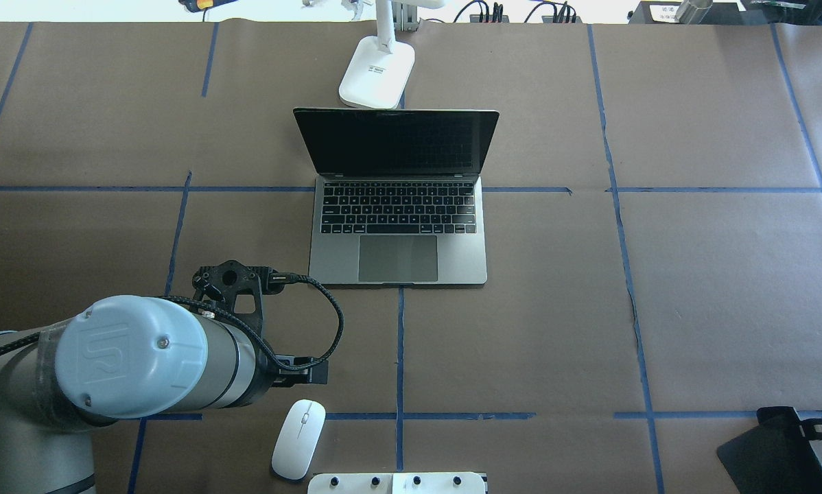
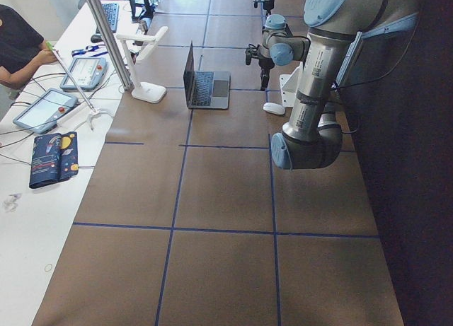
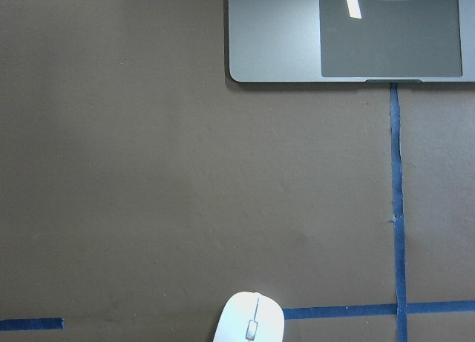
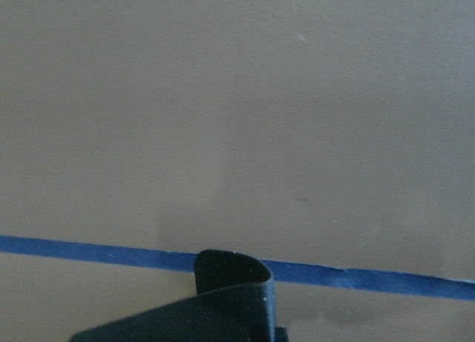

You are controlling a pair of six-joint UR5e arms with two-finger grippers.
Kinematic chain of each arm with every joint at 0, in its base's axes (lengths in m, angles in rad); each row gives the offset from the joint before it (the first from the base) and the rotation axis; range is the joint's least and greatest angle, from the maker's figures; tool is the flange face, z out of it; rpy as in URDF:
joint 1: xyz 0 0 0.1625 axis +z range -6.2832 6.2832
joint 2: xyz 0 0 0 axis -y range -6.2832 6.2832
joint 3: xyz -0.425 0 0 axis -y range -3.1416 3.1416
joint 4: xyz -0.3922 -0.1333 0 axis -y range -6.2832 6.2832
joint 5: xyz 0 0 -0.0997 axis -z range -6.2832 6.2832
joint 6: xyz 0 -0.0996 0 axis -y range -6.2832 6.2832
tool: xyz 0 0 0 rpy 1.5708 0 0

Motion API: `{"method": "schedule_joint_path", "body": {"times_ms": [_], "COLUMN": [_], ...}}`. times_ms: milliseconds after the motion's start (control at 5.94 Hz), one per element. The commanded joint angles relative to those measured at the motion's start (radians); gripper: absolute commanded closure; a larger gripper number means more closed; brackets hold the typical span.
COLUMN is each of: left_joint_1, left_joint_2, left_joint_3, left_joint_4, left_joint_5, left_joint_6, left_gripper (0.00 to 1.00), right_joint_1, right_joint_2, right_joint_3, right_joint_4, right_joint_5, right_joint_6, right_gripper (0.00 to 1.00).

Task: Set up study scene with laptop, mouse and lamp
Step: 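Grasp the black mouse pad with the right gripper and lift it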

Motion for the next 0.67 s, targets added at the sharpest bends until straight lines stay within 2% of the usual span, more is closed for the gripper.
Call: {"method": "schedule_joint_path", "body": {"times_ms": [0, 168, 337, 505], "left_joint_1": [0.003, 0.027, 0.035, 0.044], "left_joint_2": [0.039, 0.05, 0.053, 0.053], "left_joint_3": [0.0, -0.002, 0.0, 0.0], "left_joint_4": [-0.002, -0.002, 0.0, 0.002], "left_joint_5": [0.003, 0.004, 0.004, 0.004], "left_joint_6": [0.015, 0.077, 0.126, 0.128], "left_gripper": [0.0, 0.0, 0.0, 0.0], "right_joint_1": [0.062, 0.111, 0.184, 0.235], "right_joint_2": [0.083, 0.165, 0.285, 0.4], "right_joint_3": [0.041, 0.047, 0.046, 0.043], "right_joint_4": [-0.006, -0.067, -0.177, -0.295], "right_joint_5": [0.007, 0.027, 0.088, 0.111], "right_joint_6": [0.037, 0.078, 0.089, 0.09], "right_gripper": [1.0, 1.0, 1.0, 1.0]}}
